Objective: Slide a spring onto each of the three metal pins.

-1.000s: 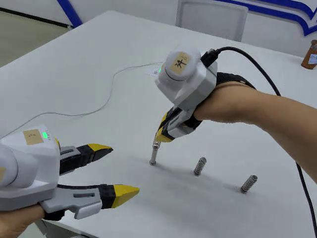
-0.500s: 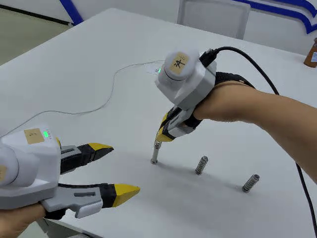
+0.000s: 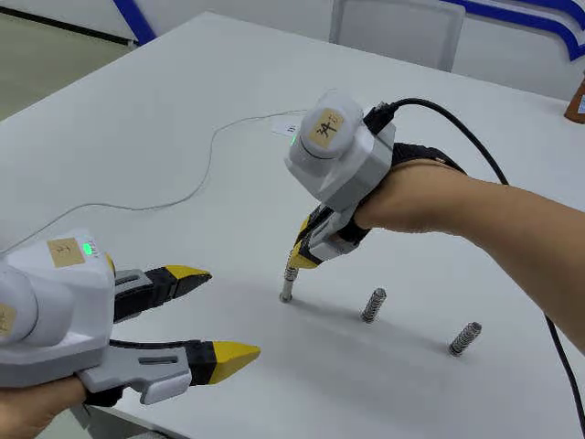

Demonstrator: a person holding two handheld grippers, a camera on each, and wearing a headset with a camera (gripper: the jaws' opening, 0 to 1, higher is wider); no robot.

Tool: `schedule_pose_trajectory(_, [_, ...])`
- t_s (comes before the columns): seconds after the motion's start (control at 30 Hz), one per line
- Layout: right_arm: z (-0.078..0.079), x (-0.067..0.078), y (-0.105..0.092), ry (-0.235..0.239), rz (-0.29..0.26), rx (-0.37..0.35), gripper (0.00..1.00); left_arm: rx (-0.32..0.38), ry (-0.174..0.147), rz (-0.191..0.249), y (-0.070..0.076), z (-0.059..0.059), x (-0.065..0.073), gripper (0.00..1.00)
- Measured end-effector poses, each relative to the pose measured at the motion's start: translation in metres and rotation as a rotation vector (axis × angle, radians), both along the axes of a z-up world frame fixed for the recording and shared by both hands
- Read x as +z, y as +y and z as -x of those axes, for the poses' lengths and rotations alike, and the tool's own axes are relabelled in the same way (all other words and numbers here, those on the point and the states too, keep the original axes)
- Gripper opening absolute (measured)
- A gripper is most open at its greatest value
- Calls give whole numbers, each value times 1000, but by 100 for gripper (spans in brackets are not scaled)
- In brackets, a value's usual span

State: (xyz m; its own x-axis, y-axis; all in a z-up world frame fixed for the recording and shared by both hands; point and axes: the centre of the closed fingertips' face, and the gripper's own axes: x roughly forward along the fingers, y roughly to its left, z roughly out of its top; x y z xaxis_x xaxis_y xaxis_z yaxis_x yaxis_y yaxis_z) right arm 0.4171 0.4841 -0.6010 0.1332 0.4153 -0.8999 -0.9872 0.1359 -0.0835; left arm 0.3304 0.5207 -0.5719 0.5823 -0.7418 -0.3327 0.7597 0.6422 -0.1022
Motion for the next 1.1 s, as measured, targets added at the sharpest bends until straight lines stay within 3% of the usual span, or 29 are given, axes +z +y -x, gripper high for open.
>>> schedule_pose_trajectory(1.1, [-8,-38,-1,31,23,-20,12,2,17,-10,1,0,-5,62])
